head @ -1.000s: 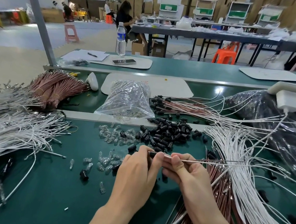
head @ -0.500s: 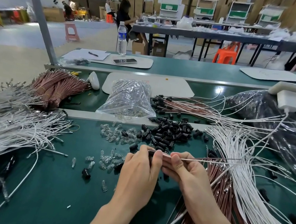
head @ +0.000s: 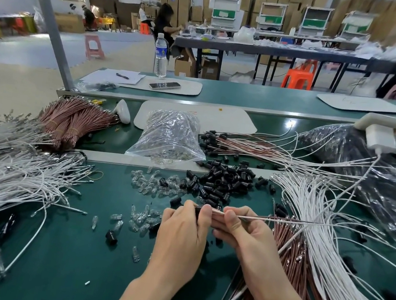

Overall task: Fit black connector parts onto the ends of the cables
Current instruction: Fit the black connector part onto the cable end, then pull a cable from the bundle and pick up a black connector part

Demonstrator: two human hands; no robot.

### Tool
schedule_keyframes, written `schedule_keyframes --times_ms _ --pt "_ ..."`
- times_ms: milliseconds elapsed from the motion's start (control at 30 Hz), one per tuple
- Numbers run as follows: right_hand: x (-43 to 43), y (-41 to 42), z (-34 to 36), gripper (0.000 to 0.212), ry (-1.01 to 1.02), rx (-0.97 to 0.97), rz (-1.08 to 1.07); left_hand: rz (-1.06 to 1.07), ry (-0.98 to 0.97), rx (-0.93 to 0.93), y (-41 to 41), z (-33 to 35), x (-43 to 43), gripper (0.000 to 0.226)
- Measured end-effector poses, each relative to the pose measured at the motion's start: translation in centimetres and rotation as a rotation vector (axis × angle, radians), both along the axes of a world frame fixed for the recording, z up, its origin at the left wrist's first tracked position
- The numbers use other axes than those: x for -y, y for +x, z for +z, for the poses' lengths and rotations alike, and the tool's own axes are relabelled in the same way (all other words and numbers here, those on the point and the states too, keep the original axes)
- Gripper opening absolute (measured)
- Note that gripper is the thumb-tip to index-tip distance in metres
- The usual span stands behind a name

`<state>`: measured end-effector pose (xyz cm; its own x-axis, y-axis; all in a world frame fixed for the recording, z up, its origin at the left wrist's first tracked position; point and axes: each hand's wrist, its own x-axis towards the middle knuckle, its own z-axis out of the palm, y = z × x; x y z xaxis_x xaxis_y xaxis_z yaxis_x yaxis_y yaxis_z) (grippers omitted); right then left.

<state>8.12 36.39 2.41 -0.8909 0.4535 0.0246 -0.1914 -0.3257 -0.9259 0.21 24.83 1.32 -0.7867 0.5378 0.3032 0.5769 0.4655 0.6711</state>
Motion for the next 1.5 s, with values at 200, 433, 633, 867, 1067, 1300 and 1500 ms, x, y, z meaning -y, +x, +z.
schedule_keyframes --times_ms 200,433,633,867,1067,1300,1500 --pt "0.0 -0.1 0.4 0.029 0.014 -0.009 -0.080 0.027 0.289 0.154 -0.2 0.3 0.4 0.034" --pt "-1.6 1.0 1.8 0.018 -0.058 -0.038 -0.352 0.078 0.776 0.563 -2.1 2.9 2.3 0.030" --pt "-3.0 1.7 4.5 0.026 0.072 -0.050 -0.411 -0.030 0.832 0.757 -1.5 5.1 2.3 0.023" --pt "-9.8 -3.2 13.2 0.043 0.308 0.067 -0.314 -0.056 0.814 0.777 -7.1 12.8 -4.4 0.029" --pt "-13.3 -3.9 9.8 0.045 0.222 0.440 -0.147 0.038 0.422 0.757 -10.1 12.0 -5.9 0.050" --pt "-11.8 -1.2 5.2 0.024 0.270 0.321 -0.339 -0.306 -0.191 0.584 -4.4 8.1 -2.7 0.025" --pt "-9.5 -0.4 5.9 0.022 0.288 0.268 -0.368 -0.437 -0.741 0.333 0.9 7.7 -3.6 0.042"
